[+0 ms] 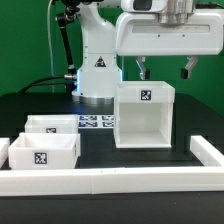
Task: Assemble drawer
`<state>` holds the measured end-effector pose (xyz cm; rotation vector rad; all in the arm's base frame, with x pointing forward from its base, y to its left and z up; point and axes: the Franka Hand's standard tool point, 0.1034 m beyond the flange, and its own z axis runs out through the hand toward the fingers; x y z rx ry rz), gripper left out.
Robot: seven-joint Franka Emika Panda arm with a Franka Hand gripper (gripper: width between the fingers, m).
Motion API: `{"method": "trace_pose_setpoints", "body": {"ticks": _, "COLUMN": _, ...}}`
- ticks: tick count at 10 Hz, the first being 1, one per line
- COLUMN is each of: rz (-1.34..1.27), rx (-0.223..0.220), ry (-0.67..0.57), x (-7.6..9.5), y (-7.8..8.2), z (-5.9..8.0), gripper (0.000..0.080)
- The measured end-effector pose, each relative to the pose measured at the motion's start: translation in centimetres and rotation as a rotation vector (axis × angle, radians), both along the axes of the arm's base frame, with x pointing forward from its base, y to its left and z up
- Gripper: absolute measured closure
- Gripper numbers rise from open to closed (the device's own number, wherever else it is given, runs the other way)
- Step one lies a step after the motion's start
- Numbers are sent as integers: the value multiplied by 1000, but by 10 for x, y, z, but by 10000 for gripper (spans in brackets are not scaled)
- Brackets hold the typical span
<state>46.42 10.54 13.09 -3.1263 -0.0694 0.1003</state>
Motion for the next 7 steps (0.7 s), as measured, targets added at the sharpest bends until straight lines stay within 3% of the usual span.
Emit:
{"method": "trace_pose_setpoints", "body": {"ticks": 2, "rz": 12, "rx": 9, "ry": -7, "x": -14, "y": 10, "z": -12, "gripper": 150}}
{"method": "trace_pose_setpoints", "body": {"ticks": 7, "rz": 20, "rx": 14, "ry": -11, "x": -22, "y": 12, "z": -31, "gripper": 150}}
